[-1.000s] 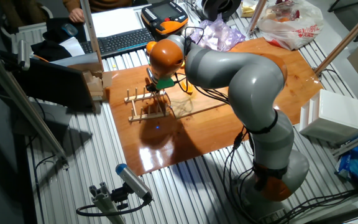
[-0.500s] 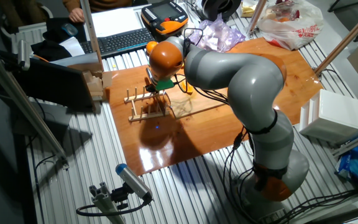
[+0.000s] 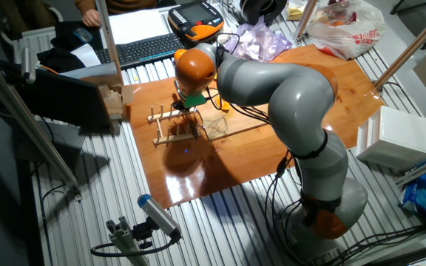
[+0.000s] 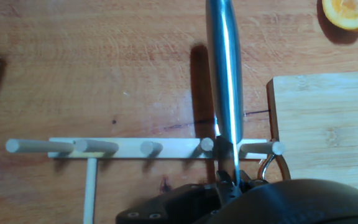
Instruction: Chop the orange
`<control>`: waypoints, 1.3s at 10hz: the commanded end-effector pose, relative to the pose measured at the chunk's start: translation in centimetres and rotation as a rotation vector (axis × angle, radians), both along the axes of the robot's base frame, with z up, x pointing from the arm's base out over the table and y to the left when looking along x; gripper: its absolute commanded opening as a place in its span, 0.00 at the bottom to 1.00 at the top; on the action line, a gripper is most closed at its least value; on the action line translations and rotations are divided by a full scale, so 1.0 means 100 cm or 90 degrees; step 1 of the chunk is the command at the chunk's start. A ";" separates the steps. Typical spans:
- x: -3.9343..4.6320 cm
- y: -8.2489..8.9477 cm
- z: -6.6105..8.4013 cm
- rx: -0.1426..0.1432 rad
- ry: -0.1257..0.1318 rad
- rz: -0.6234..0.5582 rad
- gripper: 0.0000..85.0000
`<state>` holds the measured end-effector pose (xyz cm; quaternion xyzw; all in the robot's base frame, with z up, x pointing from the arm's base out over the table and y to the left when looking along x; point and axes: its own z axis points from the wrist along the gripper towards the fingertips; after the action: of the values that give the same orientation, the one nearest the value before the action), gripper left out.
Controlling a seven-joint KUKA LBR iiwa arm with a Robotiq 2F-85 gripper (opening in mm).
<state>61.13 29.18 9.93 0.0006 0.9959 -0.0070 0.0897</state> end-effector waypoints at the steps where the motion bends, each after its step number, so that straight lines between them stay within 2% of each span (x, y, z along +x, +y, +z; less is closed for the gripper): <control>1: 0.0013 0.001 0.005 -0.006 0.008 0.003 0.20; 2: 0.0029 0.002 0.017 -0.006 0.029 0.004 0.20; 4: 0.0027 0.001 0.046 0.008 0.066 0.002 0.20; 5: 0.0003 -0.001 0.055 0.013 0.073 0.001 0.20; 7: -0.0084 -0.004 0.068 0.012 0.074 0.007 0.20; 8: -0.0128 -0.007 0.073 0.014 0.066 0.019 0.00; 9: -0.0149 -0.013 0.078 0.009 0.067 0.029 0.00; 10: -0.0152 -0.023 0.082 0.013 0.077 0.048 0.00; 11: -0.0147 -0.033 0.083 0.025 0.082 0.064 0.00; 13: -0.0131 -0.041 0.085 0.023 0.078 0.072 0.00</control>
<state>59.79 25.11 18.49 -0.0541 0.9980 0.0167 0.0288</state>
